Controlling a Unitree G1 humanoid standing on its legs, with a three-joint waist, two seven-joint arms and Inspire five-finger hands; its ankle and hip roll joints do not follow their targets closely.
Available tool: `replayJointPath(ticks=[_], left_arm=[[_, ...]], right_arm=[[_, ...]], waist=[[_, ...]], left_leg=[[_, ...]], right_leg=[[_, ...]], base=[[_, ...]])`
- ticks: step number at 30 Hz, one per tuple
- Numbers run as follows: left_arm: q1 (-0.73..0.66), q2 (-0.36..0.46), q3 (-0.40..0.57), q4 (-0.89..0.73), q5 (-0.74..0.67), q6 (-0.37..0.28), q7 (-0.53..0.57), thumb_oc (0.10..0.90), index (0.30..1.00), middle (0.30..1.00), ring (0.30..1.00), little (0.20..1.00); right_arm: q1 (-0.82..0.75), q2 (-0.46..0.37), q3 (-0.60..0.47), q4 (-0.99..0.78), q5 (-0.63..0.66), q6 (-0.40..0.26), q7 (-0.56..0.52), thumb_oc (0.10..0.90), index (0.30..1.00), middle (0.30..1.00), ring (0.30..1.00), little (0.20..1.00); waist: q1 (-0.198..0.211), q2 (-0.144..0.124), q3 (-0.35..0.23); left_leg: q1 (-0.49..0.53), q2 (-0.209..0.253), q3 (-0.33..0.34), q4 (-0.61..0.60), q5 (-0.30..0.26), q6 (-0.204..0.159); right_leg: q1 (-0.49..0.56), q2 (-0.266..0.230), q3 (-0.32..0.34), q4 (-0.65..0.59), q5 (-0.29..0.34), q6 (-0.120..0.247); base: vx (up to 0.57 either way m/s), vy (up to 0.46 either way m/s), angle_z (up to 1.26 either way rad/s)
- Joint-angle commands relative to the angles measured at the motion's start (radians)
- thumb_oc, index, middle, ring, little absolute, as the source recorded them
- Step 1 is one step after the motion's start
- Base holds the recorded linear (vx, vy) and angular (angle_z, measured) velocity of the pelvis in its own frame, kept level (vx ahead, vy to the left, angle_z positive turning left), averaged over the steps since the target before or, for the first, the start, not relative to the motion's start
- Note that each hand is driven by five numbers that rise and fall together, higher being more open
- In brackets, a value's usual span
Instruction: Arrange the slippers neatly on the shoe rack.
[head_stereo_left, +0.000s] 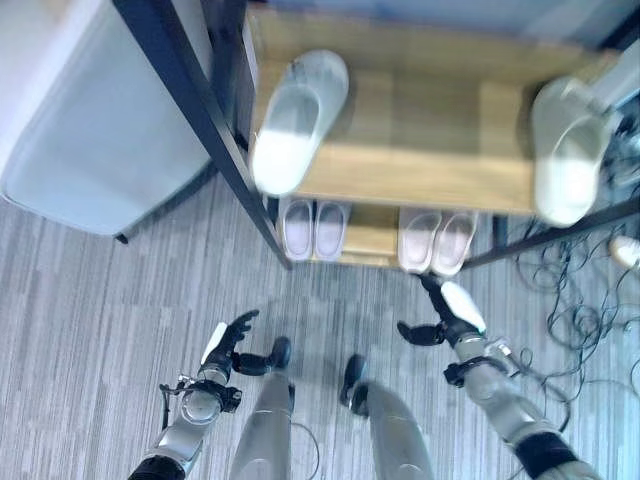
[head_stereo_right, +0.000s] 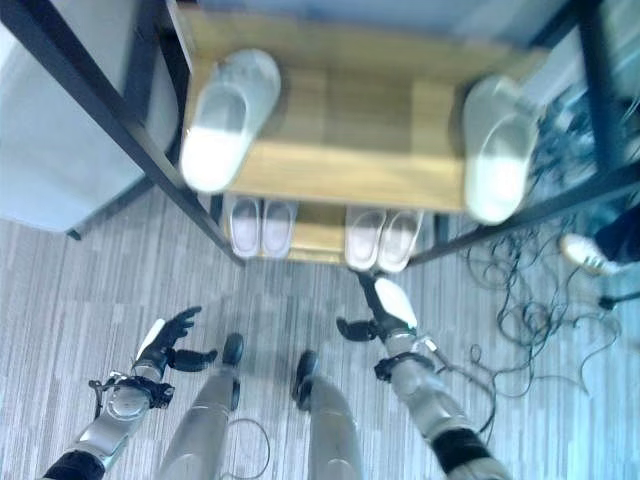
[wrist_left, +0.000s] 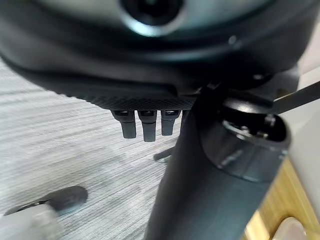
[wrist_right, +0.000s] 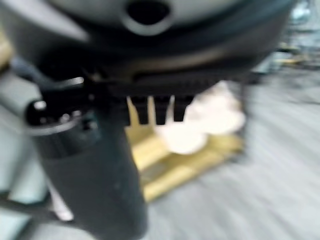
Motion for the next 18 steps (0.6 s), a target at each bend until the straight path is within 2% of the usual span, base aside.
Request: replayJointPath(ticks=[1,4,6,11,18], left_arm=[[0.010,0.021,0.001,-0.055,0.044,-0.054,-0.003,0.800,0.900,0.900,0.900,0.900],[0.021,0.037,0.005,-0.103,0.044,-0.061,-0.011,0.800,0.900,0.900,0.900,0.900],[0.039,0.057,0.006,-0.190,0.026,-0.077,-0.032,0.800,0.900,0.900,0.900,0.900],[0.048,0.088,0.005,-0.317,0.005,-0.098,-0.063,0.800,0.900,0.900,0.900,0.900],[0.062,0.108,0.019,-0.450,-0.020,-0.113,-0.077,0.800,0.900,0.900,0.900,0.900]], right_arm=[[0.028,-0.040,0.007,0.037,-0.008,-0.030,-0.007,0.800,0.900,0.900,0.900,0.900],[0.040,-0.029,0.008,0.069,-0.006,-0.030,0.000,0.800,0.900,0.900,0.900,0.900],[0.059,-0.013,0.010,0.130,-0.005,-0.028,0.004,0.800,0.900,0.900,0.900,0.900],[0.073,0.017,0.019,0.240,-0.011,-0.018,0.008,0.800,0.900,0.900,0.900,0.900],[0.078,0.061,0.045,0.346,-0.026,0.000,-0.001,0.800,0.900,0.900,0.900,0.900]], waist=[[-0.009,0.003,-0.147],[-0.009,0.007,-0.164],[-0.010,0.015,-0.184],[-0.011,0.022,-0.205],[-0.002,0.031,-0.211]], left_leg=[[0.100,-0.018,0.016,-0.145,0.035,0.000],[0.143,-0.011,0.022,-0.186,0.049,-0.004],[0.172,-0.013,0.028,-0.201,0.049,-0.007],[0.195,-0.020,0.037,-0.201,0.040,-0.014],[0.223,-0.018,0.054,-0.201,0.026,-0.011]], right_leg=[[0.120,0.029,0.008,-0.190,0.061,0.037],[0.164,0.034,0.011,-0.228,0.070,0.041],[0.208,0.037,0.015,-0.270,0.082,0.045],[0.256,0.035,0.015,-0.330,0.102,0.054],[0.272,0.034,0.033,-0.332,0.096,0.063]], base=[[0.10,-0.024,-0.10],[0.10,-0.025,-0.05],[0.09,-0.018,0.00],[0.02,-0.012,0.02],[0.01,-0.002,-0.02]])
